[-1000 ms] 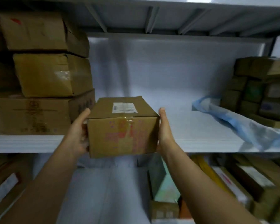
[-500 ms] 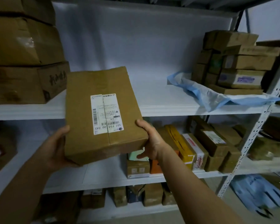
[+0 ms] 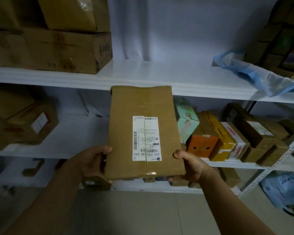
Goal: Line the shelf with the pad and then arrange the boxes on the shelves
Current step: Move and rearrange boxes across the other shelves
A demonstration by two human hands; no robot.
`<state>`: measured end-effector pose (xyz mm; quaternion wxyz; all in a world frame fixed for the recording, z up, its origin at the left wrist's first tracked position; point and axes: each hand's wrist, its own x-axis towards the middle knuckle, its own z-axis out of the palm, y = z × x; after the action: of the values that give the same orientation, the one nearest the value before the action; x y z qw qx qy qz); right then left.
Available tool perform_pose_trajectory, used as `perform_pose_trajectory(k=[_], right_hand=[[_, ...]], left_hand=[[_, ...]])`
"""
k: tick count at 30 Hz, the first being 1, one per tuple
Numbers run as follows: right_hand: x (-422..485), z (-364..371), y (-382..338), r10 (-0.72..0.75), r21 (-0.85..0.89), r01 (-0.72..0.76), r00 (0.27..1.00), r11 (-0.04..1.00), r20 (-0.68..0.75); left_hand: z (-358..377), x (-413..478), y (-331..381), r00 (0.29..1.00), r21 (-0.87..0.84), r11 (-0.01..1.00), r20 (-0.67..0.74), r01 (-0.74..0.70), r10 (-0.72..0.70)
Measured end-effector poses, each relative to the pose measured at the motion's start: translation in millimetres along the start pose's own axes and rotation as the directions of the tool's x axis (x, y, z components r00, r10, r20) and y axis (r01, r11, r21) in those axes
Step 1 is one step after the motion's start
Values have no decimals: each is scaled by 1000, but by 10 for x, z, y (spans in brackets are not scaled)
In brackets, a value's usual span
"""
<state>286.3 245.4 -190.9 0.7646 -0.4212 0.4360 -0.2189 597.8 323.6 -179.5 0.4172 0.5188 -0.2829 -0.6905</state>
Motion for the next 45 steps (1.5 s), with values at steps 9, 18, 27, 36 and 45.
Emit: perform_pose_trajectory(k=[9,18,27,36,45], right_hand=[[369,420,505,302,331,-211,919,920,-252],[1216,264,426,414,527,-252,884,812,-216],[2368,-293,486,291,452,-88,868,888,-403],[3021,-543,591,319,604,-79,898,793,-302],[3125,-544,373,343,532,-125,878,837,-333]], left_hand=[[-211,214,-359,966,-121,976,-163,183,-201],[-280,1024,-377,936,-319,945,-307,68,-171],[-324,2479,-359,889,-367,928,-403,60,-216],[-200,3196,-313,866,-293,956,-484,-23,-128],[-86,3353,-286,796,-147,989,-602,-33,-63]])
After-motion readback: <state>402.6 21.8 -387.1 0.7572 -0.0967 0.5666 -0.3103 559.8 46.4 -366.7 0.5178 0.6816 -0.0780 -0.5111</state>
